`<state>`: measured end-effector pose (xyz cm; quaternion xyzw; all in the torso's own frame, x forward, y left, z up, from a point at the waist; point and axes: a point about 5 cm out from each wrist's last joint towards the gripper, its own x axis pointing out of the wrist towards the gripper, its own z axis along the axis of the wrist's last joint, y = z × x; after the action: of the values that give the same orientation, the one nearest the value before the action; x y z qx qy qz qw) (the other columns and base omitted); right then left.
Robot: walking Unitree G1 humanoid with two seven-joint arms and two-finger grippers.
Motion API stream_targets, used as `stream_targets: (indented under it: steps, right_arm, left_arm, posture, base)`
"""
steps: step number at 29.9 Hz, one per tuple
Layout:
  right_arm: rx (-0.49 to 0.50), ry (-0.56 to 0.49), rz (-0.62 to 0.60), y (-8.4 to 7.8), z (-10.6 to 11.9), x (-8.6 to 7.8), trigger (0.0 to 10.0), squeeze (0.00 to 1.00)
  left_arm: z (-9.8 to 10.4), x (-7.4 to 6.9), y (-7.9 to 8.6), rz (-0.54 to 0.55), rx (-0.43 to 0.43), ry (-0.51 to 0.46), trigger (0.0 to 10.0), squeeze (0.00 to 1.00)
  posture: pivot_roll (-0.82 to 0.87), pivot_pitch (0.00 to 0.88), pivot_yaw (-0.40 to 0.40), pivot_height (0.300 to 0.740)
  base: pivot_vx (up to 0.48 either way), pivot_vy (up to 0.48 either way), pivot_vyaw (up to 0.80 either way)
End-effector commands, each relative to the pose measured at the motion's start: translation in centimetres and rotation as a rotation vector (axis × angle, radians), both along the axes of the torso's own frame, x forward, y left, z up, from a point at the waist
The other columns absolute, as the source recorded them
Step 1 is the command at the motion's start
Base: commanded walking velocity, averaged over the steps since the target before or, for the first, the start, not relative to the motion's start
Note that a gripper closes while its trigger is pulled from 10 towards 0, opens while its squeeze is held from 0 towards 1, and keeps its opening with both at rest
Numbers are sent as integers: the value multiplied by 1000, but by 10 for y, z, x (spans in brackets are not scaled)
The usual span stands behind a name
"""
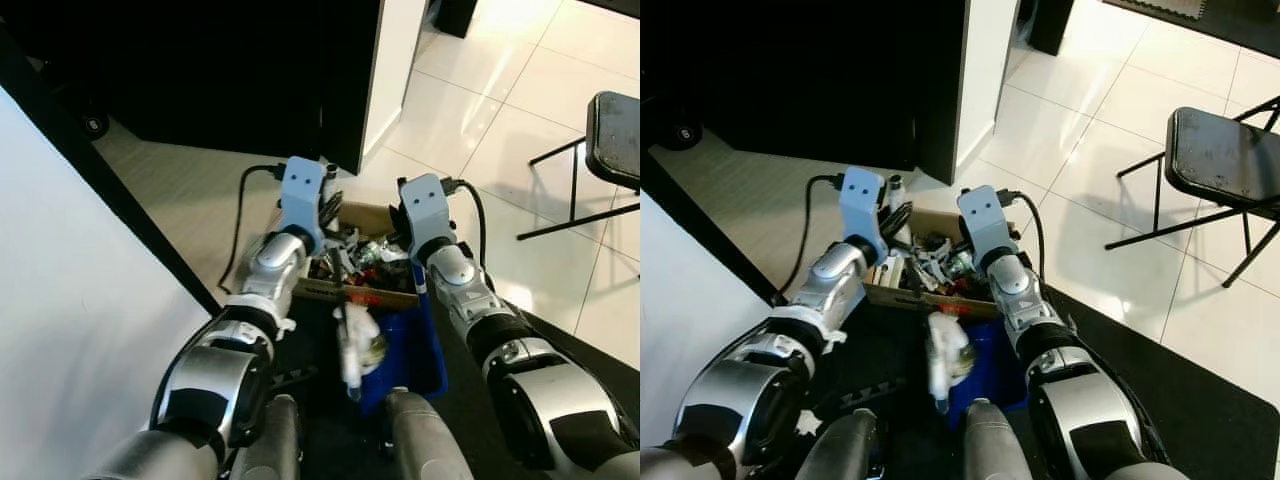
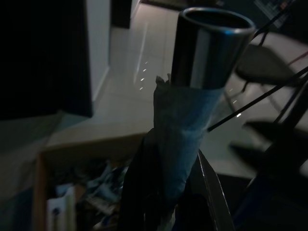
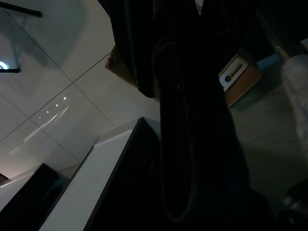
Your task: Sweep floor
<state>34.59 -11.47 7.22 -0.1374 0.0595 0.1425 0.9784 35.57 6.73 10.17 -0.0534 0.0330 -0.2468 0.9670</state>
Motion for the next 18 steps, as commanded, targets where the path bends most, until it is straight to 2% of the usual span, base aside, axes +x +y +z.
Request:
stream_targets:
  steps: [1, 5, 7, 9, 13, 14, 16, 18]
  right_arm:
    - [-1, 28, -1, 0, -8, -4, 10000, 0]
    - [0, 29, -3, 0, -8, -5, 10000, 0]
    - [0, 29, -4, -1, -9, -5, 10000, 0]
    - [0, 29, -4, -1, -9, -5, 10000, 0]
    - [98, 17, -10, 0, -6, -5, 10000, 0]
    - [98, 17, -10, 0, -6, -5, 10000, 0]
    - [162, -11, -3, 2, 1, -3, 10000, 0]
    - [200, -33, 9, 4, 6, -2, 10000, 0]
  left_arm:
    - [15, 3, -11, -26, -69, -38, 10000, 0]
    - [30, 7, -13, -49, -106, -84, 10000, 0]
    - [51, 12, -8, -84, -140, -150, 10000, 0]
    - [55, 12, -5, -96, -143, -164, 10000, 0]
    - [74, 11, 21, -128, -125, -239, 10000, 0]
    - [74, 11, 21, -128, -125, -239, 10000, 0]
    - [77, 5, 36, -150, -62, -270, 10000, 0]
    - [76, 1, 45, -162, -16, -285, 10000, 0]
  posture:
    - [19, 99, -11, 740]
    - [17, 98, -9, 740]
    - [18, 94, -9, 740]
    - [18, 94, -9, 740]
    - [27, 86, -8, 740]
    - [27, 86, -8, 740]
    - [31, 86, -10, 740]
    - [33, 83, -11, 740]
  base:
    - [0, 0, 0]
    - [0, 0, 0]
    - [0, 0, 0]
    - [0, 0, 0]
    - [0, 0, 0]
    - [0, 0, 0]
    - [0, 0, 0]
    - [0, 0, 0]
